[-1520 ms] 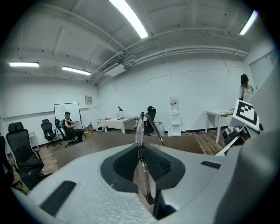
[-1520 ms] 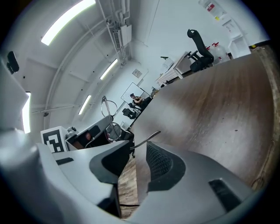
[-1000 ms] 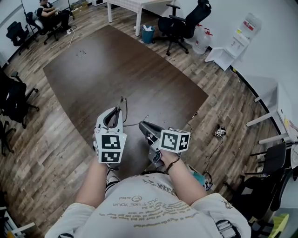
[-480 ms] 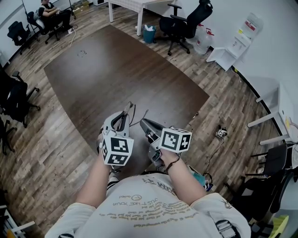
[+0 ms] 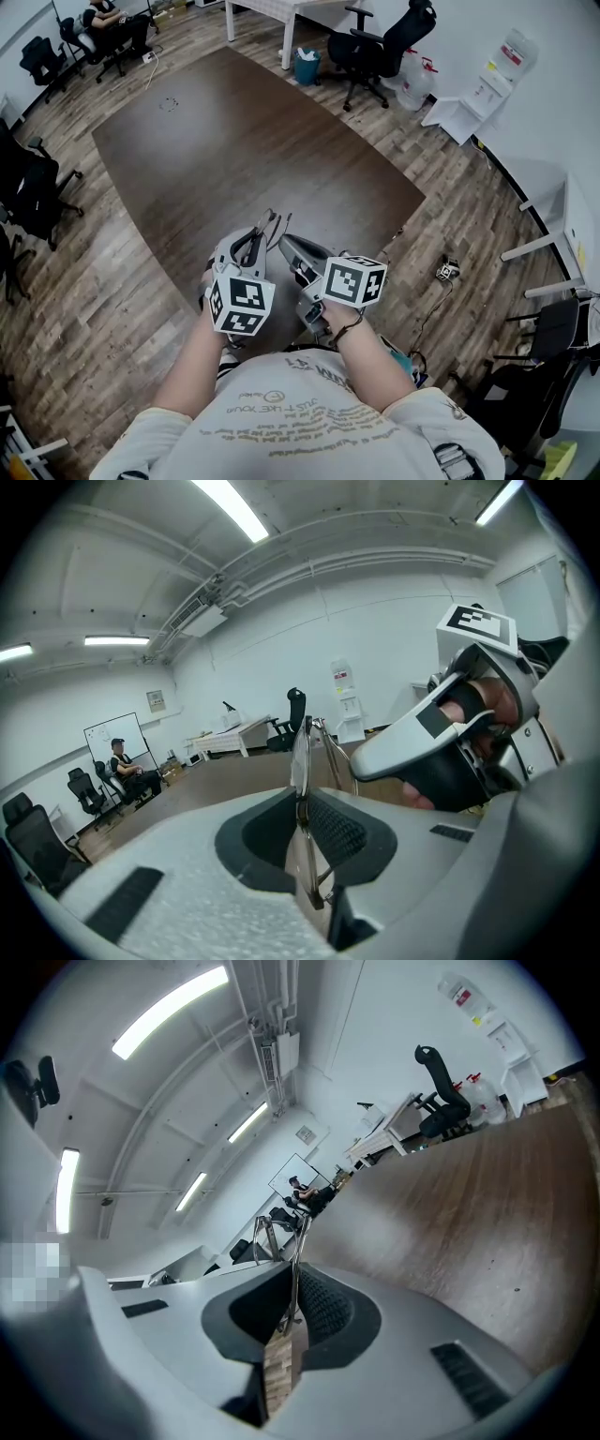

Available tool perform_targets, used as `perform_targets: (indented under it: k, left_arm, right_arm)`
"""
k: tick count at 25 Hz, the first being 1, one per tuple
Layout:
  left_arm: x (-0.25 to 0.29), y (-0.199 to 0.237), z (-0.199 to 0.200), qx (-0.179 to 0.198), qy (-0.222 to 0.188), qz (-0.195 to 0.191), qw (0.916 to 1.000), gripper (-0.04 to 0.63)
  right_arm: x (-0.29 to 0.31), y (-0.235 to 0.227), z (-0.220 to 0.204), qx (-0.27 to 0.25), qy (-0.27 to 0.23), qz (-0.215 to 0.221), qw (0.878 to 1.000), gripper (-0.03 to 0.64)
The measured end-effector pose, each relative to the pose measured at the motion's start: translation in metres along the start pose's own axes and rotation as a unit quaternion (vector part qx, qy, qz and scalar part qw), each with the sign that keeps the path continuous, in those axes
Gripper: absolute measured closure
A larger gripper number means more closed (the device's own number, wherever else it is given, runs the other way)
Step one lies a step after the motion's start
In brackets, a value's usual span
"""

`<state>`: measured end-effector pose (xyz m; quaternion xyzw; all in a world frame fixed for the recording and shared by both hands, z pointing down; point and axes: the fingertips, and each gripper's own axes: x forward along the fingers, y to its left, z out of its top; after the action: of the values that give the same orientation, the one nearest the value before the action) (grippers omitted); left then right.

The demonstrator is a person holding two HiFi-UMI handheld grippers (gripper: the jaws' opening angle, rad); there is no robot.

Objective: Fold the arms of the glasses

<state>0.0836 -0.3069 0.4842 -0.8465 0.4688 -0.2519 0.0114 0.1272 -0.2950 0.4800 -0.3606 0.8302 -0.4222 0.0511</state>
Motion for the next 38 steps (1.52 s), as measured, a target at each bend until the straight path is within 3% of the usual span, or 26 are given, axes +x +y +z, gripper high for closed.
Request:
perform_targets:
  k: [15,18,25,27,29,34,38]
  left_arm:
    - [0.009,-0.007,-0.005,-0.005,0.011,0.004,0.9999,0.545]
    - [0.012,-0.004,-0.009,-0.009,0.017,0.008,0.9998,0.545]
    - [0.029,0.004,-0.026,-0.009,0.047,0.019,0.9987,0.545]
    - [0.036,0.007,-0.034,-0.004,0.059,0.021,0.9980,0.545]
    - [0.045,0.008,-0.044,0.005,0.073,0.023,0.9970,0.546]
    - [0.078,0.009,-0.075,0.072,0.120,0.029,0.9897,0.545]
    - [0.106,0.003,-0.100,0.199,0.147,0.029,0.9686,0.545]
  right_arm:
    - [0.008,0.005,0.003,-0.006,0.012,0.056,0.998,0.581]
    - [0.011,0.005,0.006,0.000,0.009,0.069,0.998,0.492]
    - [0.009,-0.012,0.014,-0.007,-0.002,0.039,0.999,0.495]
    - [0.005,-0.020,0.013,-0.014,-0.005,0.022,1.000,0.577]
    - [0.001,-0.026,0.013,-0.026,-0.005,0.009,1.000,0.587]
    - [-0.012,-0.039,0.017,-0.043,-0.017,-0.018,0.999,0.597]
    - [-0.023,-0.052,0.015,-0.027,-0.021,-0.034,0.999,0.597]
